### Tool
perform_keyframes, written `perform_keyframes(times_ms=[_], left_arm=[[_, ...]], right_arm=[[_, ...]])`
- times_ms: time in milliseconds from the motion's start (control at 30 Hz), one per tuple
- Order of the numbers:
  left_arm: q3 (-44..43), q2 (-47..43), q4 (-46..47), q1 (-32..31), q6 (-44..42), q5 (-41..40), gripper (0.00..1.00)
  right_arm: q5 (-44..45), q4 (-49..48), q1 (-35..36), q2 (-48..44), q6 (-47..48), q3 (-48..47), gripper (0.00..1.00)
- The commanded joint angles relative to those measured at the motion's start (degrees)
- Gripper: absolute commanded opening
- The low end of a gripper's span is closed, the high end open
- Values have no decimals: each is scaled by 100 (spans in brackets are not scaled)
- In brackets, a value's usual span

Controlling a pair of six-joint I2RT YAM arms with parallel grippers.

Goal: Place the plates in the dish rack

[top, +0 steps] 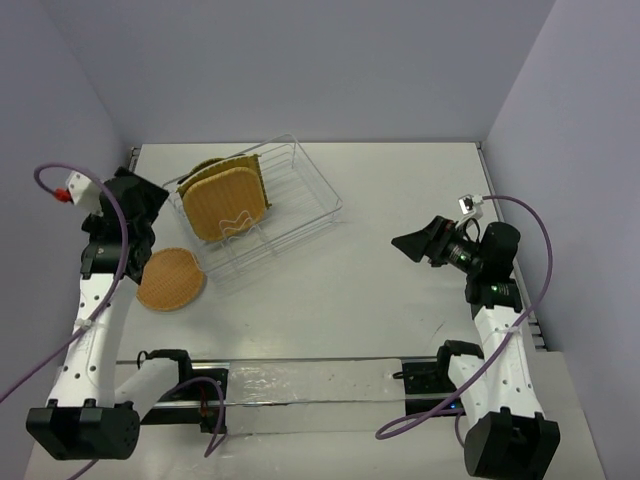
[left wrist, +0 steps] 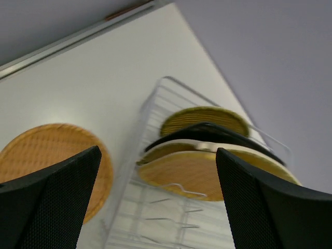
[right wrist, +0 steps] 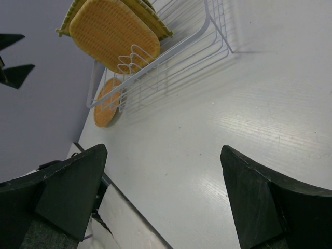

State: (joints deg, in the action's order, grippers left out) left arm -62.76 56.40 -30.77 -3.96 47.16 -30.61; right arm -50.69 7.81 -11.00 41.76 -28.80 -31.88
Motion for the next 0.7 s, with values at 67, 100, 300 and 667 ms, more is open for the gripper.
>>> perform_keyframes(times_ms=[67, 100, 300, 667], left_arm=[[1077, -365, -265, 1618, 1027, 973, 99], [1256, -359, -225, 2098, 1095, 1262, 99], [2226, -465, -120, 3143, 1470, 1787, 99], [3516, -507, 600, 3216, 1817, 1901, 99]], right_arm=[[4, -87, 136, 172, -73, -22, 98], [-8, -87, 153, 206, -74, -34, 98], [-49, -87, 192, 414, -112, -52, 98], [-94, -78, 239, 633, -155, -75, 98]])
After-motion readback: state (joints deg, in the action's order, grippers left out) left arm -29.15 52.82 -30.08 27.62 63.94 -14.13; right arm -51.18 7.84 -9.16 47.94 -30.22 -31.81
